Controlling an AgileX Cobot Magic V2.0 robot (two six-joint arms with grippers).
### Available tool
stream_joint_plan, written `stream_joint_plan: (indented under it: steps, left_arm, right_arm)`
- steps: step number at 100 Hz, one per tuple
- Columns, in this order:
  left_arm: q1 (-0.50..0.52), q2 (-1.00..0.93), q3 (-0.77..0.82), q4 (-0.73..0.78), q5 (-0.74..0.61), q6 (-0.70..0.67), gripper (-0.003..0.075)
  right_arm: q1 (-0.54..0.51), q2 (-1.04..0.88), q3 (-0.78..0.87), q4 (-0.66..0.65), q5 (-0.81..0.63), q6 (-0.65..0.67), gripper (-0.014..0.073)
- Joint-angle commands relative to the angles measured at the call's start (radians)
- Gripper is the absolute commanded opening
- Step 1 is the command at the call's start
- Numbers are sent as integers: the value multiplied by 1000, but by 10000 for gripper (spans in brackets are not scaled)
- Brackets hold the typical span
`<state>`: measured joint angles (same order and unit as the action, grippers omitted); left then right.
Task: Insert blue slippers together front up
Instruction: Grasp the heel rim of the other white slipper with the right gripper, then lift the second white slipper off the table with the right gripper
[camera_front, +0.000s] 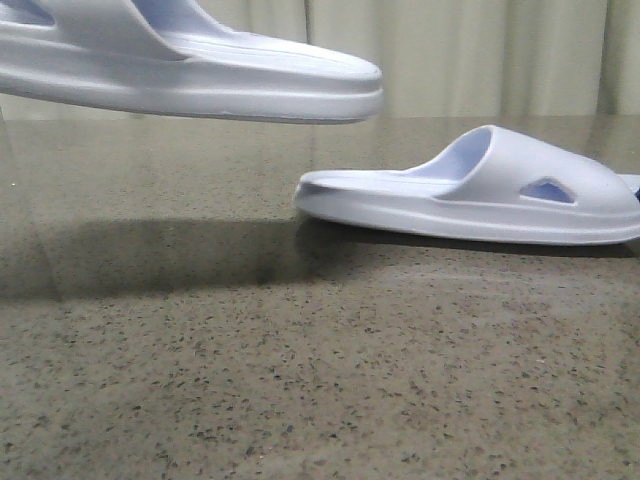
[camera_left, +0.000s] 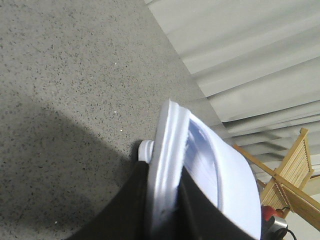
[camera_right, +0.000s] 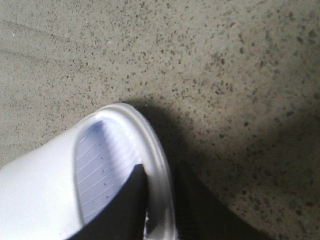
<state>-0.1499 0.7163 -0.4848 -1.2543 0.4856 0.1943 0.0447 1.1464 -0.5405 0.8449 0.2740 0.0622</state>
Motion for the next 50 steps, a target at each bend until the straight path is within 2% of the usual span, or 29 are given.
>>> stream_joint_plan:
  steps: [1, 8, 29, 50]
  left_arm:
    - [-6, -4, -37, -40, -12, 1, 16]
    - [-6, -4, -37, -40, -12, 1, 16]
    - [-6, -4, -37, -40, -12, 1, 16]
    - [-6, -4, -37, -40, -12, 1, 16]
  right_arm:
    - [-7, -11, -31, 14, -46, -4, -41]
    - [-7, -11, -31, 14, -65, -4, -106]
    - [-7, -16, -37, 16, -166, -4, -107]
    - [-7, -46, -112, 16, -171, -9, -107]
